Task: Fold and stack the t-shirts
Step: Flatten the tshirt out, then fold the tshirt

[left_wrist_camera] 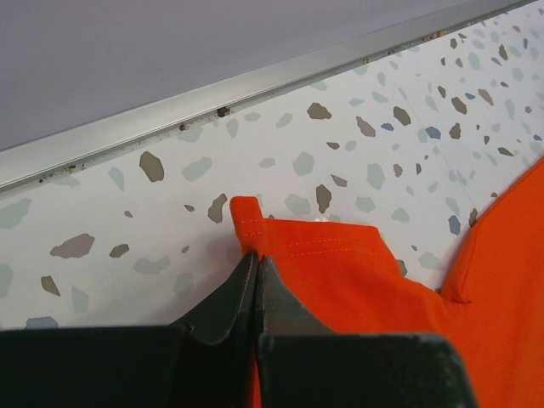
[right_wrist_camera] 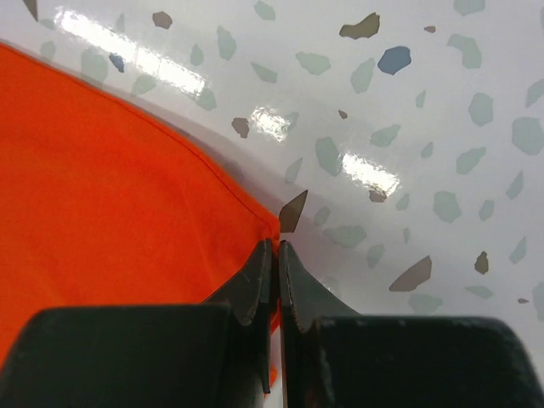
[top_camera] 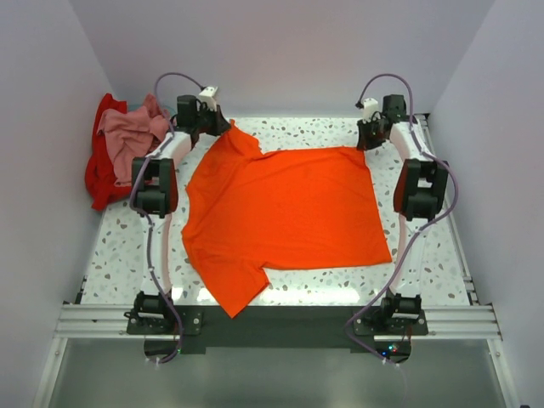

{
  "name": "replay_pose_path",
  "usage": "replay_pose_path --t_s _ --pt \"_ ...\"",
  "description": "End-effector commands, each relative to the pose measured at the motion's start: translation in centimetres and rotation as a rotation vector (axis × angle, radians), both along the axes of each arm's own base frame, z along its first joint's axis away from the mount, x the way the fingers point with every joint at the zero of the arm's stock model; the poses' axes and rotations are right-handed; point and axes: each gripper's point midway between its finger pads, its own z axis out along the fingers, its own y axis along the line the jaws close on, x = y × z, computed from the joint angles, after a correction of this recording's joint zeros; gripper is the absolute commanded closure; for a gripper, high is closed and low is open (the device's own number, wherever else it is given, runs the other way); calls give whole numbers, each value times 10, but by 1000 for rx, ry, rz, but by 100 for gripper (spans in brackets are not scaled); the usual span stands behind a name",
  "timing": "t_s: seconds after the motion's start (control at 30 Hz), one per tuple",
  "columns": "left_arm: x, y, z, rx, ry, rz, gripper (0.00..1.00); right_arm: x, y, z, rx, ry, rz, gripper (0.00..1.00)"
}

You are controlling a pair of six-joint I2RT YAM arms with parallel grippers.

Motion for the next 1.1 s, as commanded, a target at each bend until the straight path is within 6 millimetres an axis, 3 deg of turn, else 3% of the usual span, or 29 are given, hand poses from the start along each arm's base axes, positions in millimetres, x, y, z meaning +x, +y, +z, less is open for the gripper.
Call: replay_pose_path --t_s 0.0,0.33,0.4,0.43,0.5,0.53,0.6,0.63,0.67,1.07 --pt "3 12 90 -19 -213 -29 100 1 -1 58 -5 -116 39 100" --pt "-20 15 116 -18 -266 -96 100 -11 2 82 0 -144 67 100" --pt "-30 18 121 -14 -277 -111 100 -16 1 85 -15 -148 85 100" --pt "-37 19 112 -12 -257 -114 100 -18 1 85 -21 -147 89 100" --pt "-48 17 124 -11 -282 -137 100 -23 0 84 -35 -140 111 100" --pt "-54 30 124 -7 -276 -120 100 -26 -1 86 -40 -141 115 100" --pt "-61 39 125 -2 -279 -114 100 -31 -3 85 -54 -139 132 100" --pt "-69 39 116 -8 -256 -120 100 -32 -3 85 -57 -138 136 100" --pt "-74 44 125 -8 -271 -119 100 -35 -4 88 -68 -143 146 100" --pt "-130 48 139 9 -269 -214 100 -57 -11 89 -103 -142 244 100"
